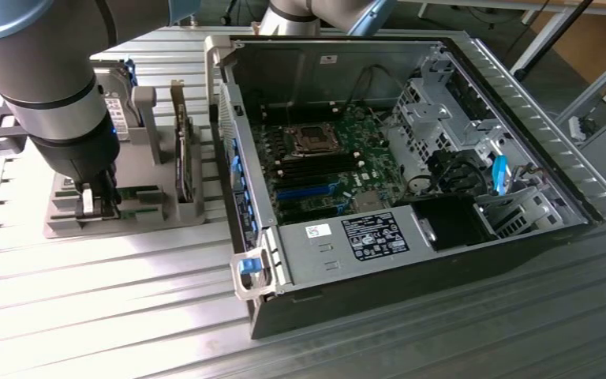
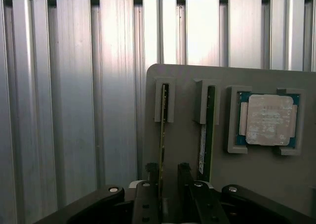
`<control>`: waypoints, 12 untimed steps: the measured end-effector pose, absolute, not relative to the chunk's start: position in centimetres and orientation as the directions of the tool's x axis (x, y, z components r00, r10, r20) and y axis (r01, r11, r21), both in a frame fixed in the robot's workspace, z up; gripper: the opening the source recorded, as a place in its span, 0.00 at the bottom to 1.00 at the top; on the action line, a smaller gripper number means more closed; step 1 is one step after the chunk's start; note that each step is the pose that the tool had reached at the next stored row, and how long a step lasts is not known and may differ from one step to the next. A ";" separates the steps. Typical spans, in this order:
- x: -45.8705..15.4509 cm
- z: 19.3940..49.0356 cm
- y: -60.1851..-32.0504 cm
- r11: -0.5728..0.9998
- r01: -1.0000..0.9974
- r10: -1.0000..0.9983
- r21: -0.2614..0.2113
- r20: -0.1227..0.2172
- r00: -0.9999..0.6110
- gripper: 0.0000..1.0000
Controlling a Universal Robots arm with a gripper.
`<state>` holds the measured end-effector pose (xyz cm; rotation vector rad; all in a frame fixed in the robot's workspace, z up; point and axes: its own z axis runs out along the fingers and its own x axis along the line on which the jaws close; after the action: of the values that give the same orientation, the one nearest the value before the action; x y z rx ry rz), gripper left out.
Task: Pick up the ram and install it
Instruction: 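Pick up the ram and move it above insertion slot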
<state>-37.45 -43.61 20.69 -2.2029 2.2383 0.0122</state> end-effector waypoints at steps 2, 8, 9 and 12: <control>-37.4 20.7 -43.6 0.016 -1.000 -1.000 0.005 -0.006 -0.016 0.29; -37.4 20.7 -43.6 0.016 -1.000 -1.000 0.005 -0.006 -0.016 0.11; -37.4 20.7 -43.6 0.016 -1.000 -1.000 0.005 -0.006 -0.016 0.11; -37.4 21.1 -43.6 0.016 -1.000 -1.000 0.005 -0.006 -0.016 0.11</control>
<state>-37.45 -43.61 21.10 -2.2029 2.2384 0.0120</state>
